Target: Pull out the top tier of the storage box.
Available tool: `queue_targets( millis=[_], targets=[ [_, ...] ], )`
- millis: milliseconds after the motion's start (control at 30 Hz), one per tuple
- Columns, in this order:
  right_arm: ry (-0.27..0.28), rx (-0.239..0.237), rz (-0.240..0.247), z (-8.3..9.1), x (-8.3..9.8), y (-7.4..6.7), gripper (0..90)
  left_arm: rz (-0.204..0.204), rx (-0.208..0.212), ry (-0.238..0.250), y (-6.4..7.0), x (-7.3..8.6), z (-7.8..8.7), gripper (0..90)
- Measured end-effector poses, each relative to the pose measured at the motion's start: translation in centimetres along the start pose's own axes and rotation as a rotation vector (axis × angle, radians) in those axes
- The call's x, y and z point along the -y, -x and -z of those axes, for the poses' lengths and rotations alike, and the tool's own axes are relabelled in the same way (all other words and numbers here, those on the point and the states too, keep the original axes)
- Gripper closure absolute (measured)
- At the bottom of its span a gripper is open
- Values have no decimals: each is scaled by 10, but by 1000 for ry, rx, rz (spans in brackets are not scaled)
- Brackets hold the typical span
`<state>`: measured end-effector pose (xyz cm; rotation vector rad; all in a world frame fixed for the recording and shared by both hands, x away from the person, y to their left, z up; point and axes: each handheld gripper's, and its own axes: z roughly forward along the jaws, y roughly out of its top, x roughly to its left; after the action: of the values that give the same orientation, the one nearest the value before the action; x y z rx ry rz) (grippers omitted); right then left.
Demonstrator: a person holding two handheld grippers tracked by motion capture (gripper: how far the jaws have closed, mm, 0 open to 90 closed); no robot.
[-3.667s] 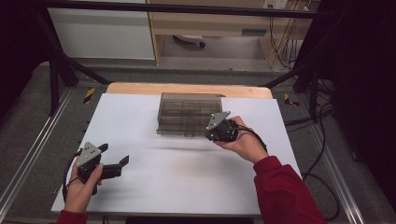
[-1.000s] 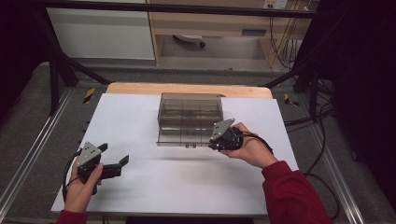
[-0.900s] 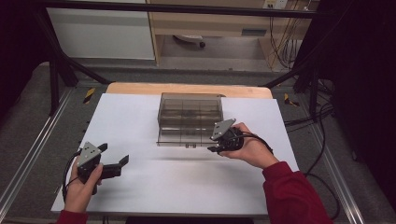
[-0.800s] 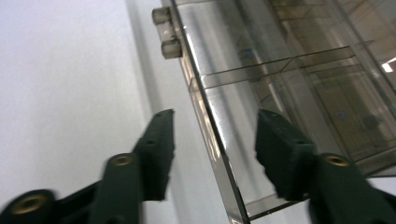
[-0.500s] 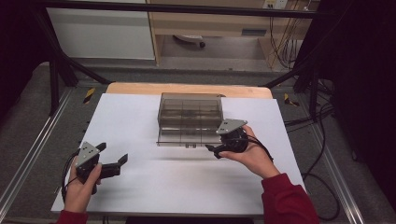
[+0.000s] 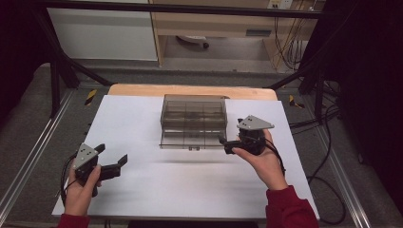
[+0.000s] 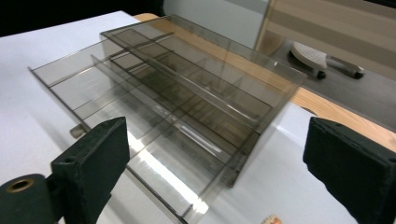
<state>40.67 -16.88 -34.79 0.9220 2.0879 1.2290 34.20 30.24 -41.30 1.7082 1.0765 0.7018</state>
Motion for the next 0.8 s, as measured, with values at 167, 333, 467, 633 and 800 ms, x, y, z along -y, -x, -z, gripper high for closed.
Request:
queue_targets(
  millis=[167,333,467,633,800],
  targets=[
    [27,42,-40,7,0,9,63,5,-3,-4,0,0,0,44],
    [34,82,-77,12,3,21,73,5,-2,-3,0,0,-1,43],
    [36,114,-121,13,10,33,74,4,-1,-9,1,0,-2,43],
    [-7,147,-178,5,30,48,77,3,-2,-10,1,0,-1,43],
    [-45,164,-218,-1,44,59,67,2,-2,-12,1,0,-2,43]
  ],
)
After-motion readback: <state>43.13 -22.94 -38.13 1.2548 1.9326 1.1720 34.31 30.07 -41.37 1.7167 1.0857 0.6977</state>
